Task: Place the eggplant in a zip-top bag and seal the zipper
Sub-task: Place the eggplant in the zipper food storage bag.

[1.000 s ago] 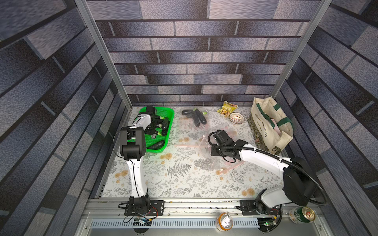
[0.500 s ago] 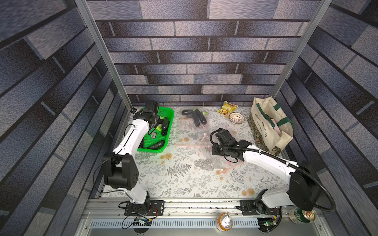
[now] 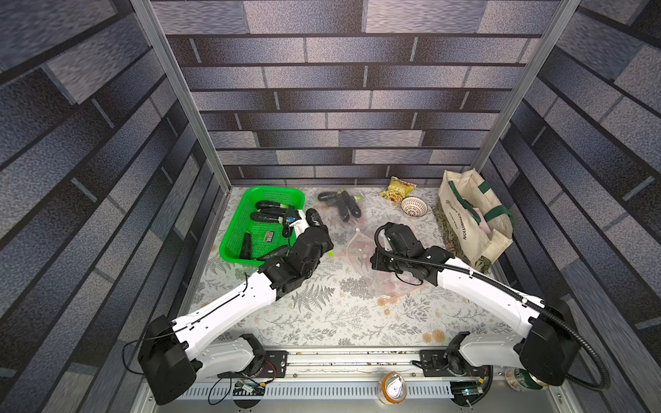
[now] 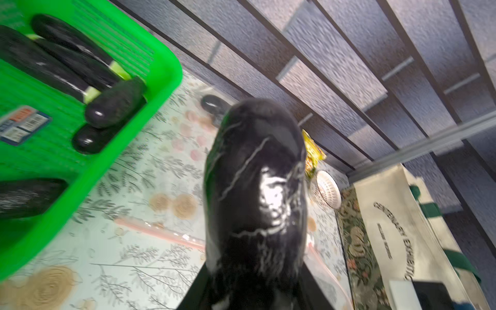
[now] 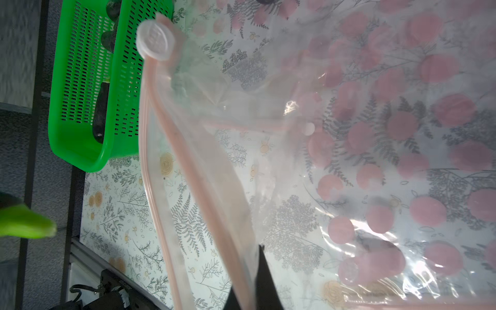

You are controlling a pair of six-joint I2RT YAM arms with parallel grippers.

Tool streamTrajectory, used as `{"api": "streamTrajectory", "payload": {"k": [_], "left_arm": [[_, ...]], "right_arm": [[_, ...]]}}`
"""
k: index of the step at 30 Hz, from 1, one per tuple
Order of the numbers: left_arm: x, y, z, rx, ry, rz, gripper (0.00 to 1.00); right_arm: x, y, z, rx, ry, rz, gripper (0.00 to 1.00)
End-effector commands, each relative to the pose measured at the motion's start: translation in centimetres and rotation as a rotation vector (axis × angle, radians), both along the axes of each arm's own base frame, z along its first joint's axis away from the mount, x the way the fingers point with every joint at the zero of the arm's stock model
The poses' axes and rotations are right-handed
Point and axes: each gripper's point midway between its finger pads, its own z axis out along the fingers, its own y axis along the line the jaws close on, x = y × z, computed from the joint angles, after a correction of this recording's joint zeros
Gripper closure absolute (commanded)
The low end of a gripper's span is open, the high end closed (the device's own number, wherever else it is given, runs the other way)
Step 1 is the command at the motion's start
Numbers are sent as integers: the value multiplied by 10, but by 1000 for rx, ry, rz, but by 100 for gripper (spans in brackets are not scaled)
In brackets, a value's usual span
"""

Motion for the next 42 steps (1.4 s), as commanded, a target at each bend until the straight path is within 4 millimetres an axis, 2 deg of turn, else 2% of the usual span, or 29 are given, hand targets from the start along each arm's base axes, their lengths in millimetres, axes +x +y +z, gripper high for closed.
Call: {"api": "streamTrajectory", "payload": {"k": [1, 6, 9, 11, 15, 22, 28, 31, 34, 37, 42], "left_arm": [[3, -18, 32, -96, -151, 37, 79], [-7, -48, 19, -24, -156, -8, 78], [-9, -64, -4, -3, -124, -42, 75], [-11, -72, -17, 2, -101, -52, 75], [-14, -81, -29, 56, -88, -53, 72], [-19, -88, -36, 68, -59, -81, 53], [-25, -86, -28, 60, -58, -93, 35], [-25, -76, -19, 61, -68, -76, 31], [-21, -57, -8, 74, -59, -41, 27], [-15, -25, -1, 132, -5, 10, 25], [4, 46, 0, 256, 148, 0, 26]], "right_arm": [[0, 7, 22, 75, -8, -8, 100], [1, 9, 28, 96, -13, -14, 100], [2, 10, 33, 111, -19, -20, 100], [3, 10, 37, 119, -28, -23, 100], [5, 7, 44, 122, -52, -40, 100], [7, 2, 48, 111, -75, -55, 100], [8, -2, 47, 90, -86, -60, 100], [7, -2, 46, 85, -84, -58, 100], [6, -3, 44, 79, -85, -54, 100], [6, -4, 44, 74, -87, -51, 100], [4, -5, 42, 61, -89, -41, 100]]}}
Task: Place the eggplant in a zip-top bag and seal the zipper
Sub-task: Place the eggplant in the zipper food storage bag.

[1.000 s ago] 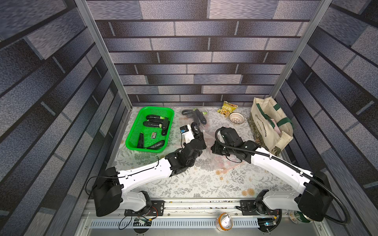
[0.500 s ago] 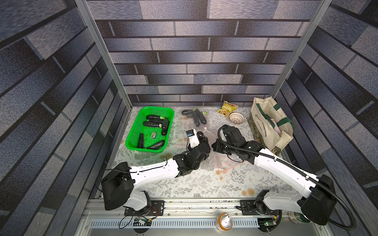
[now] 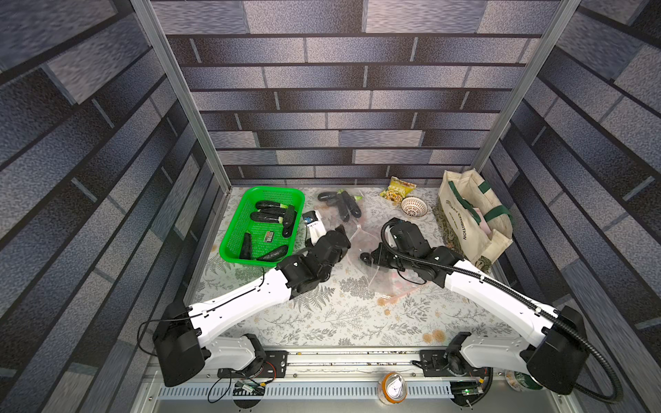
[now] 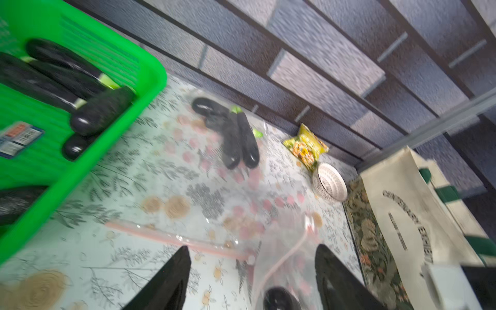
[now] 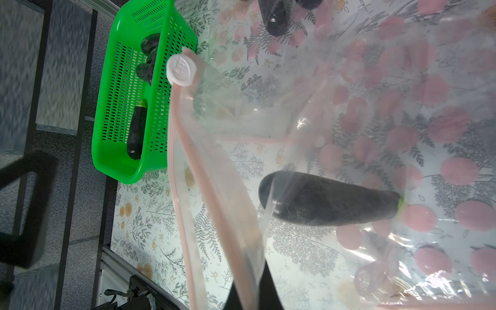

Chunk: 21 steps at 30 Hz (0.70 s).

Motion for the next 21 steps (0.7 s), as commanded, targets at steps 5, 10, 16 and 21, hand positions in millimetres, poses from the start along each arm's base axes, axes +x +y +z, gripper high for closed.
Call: {"api": "streamTrajectory", "payload": {"k": [5, 10, 16, 21], "left_arm": [[12, 108, -26, -26, 280, -60, 27], [36, 156, -43, -88, 364, -60, 26], [72, 171, -72, -155, 457, -113, 26], [106, 175, -96, -176, 515, -132, 26]], "right_arm": [[0, -6, 9, -18, -35, 2, 100], [0, -6, 6, -24, -31, 4, 100], [0, -5, 4, -34, -37, 17, 100], [0, -5, 7, -39, -47, 30, 100]]}}
